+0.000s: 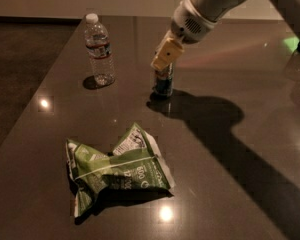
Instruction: Move redbull can near water bottle
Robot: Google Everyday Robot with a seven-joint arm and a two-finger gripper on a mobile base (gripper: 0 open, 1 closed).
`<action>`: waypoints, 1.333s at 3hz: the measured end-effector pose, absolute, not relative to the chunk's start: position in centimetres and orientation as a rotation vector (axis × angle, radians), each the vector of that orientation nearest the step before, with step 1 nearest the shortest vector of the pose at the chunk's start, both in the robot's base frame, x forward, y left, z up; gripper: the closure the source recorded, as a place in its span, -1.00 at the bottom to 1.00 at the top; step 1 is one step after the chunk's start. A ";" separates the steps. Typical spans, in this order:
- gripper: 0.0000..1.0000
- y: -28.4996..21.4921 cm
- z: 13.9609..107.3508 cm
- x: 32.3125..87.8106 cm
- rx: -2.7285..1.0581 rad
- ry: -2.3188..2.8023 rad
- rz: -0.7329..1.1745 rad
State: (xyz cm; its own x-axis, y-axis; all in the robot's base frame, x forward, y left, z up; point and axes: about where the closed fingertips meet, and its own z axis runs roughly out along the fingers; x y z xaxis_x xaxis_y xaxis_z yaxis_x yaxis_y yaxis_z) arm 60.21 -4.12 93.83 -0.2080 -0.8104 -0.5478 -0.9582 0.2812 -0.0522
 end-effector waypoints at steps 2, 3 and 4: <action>1.00 4.1 94.6 60.9 -1.712 1.925 0.504; 1.00 5.6 94.9 61.9 -1.726 1.895 0.481; 0.65 6.4 94.2 62.4 -1.773 1.876 0.437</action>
Offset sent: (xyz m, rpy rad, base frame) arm 0.0155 0.1101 0.0179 0.0748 -0.0456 0.1920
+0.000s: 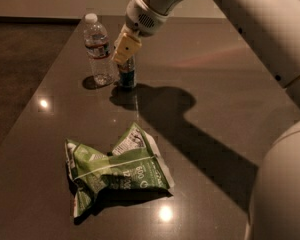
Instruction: Move redbull can near water bottle
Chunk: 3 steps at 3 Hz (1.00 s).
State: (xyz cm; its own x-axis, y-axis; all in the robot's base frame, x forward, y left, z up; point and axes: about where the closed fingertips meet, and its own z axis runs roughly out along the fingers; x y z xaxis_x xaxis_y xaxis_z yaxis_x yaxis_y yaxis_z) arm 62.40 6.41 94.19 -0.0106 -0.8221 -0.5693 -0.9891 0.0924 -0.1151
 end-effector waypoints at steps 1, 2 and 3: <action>0.03 6.9 93.2 62.9 -1.844 1.860 0.402; -0.45 7.0 92.7 63.1 -1.872 1.853 0.402; -0.92 7.2 92.6 63.1 -1.876 1.852 0.404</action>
Offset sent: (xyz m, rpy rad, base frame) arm 0.0089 0.0034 -0.0157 -0.0745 -0.0049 0.0786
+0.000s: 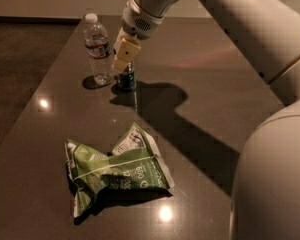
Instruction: Move redbull can near water bottle
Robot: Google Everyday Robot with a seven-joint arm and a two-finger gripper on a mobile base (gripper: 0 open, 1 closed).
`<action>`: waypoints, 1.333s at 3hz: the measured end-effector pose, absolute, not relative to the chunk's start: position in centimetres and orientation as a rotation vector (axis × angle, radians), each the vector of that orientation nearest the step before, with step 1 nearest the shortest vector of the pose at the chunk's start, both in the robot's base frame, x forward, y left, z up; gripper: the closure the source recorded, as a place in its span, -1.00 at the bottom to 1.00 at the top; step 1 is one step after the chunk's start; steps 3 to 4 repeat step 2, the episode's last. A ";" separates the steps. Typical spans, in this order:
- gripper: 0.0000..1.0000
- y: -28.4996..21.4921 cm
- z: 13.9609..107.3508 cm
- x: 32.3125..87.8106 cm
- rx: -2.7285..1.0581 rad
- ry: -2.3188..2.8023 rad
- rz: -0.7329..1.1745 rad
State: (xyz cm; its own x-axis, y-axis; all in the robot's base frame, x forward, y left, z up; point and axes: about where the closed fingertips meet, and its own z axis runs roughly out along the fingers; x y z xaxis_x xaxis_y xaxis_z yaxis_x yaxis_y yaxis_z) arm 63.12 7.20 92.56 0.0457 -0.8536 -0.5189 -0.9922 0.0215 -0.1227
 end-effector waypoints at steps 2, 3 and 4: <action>-1.00 7.3 92.5 63.1 -1.877 1.851 0.406; -1.00 7.3 92.5 63.1 -1.877 1.851 0.406; -1.00 7.3 92.5 63.1 -1.877 1.851 0.406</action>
Offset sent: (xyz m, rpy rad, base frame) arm 0.0001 0.0010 -0.0009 0.0001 0.0009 0.0011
